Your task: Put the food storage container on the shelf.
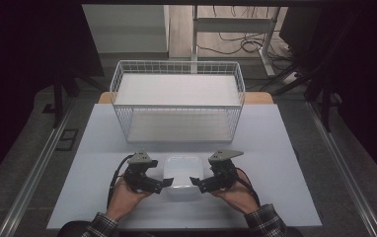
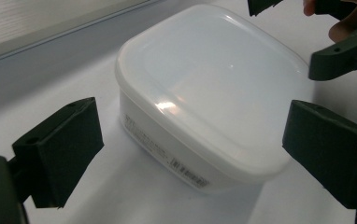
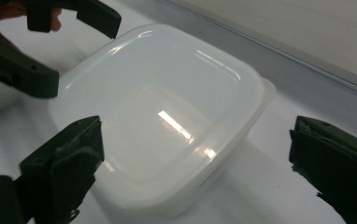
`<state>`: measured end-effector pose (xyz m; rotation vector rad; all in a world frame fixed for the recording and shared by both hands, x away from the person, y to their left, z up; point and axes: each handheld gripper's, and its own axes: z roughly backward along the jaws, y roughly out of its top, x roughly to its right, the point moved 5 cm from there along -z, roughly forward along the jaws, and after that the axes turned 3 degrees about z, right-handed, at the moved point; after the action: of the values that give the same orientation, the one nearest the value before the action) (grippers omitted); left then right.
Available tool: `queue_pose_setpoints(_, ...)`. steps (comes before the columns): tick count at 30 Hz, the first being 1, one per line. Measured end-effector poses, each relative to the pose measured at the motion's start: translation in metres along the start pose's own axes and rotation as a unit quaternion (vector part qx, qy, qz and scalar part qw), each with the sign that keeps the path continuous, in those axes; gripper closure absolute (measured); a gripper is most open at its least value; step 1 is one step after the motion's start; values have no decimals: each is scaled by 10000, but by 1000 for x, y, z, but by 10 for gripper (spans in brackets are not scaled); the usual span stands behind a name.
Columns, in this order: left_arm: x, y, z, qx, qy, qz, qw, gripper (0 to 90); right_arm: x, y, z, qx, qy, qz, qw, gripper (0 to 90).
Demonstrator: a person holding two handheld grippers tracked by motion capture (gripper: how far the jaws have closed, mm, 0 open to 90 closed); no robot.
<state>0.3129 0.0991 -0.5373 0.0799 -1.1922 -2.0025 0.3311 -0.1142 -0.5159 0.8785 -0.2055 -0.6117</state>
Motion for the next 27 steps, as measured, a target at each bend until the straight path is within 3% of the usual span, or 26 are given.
queue_pose_setpoints(6,-1,-1,-11,-59,-159,164,9997,35,2,-2,-12,-220,234,-299,9990,64)
queue_pose_setpoints(9,2,-2,-10,-76,-398,204,9990,99,2,-3,-12,-211,327,-367,9986,103)
queue_pose_setpoints(11,5,-3,-9,-115,-384,186,9990,128,-1,-5,-12,-213,536,-509,9970,133)
queue_pose_setpoints(15,11,-5,-4,-202,-302,198,9991,184,-5,-10,-8,-283,546,-626,9961,162)
queue_pose_setpoints(19,13,-7,6,-108,-240,276,9993,348,-6,-13,5,-259,467,-751,9957,338)
queue_pose_setpoints(24,15,-6,12,-26,-67,311,9995,472,-10,-14,16,-199,243,-824,9961,497)
queue_pose_setpoints(27,14,-4,16,193,67,391,9990,571,-8,-14,21,-64,171,-1059,9942,617)
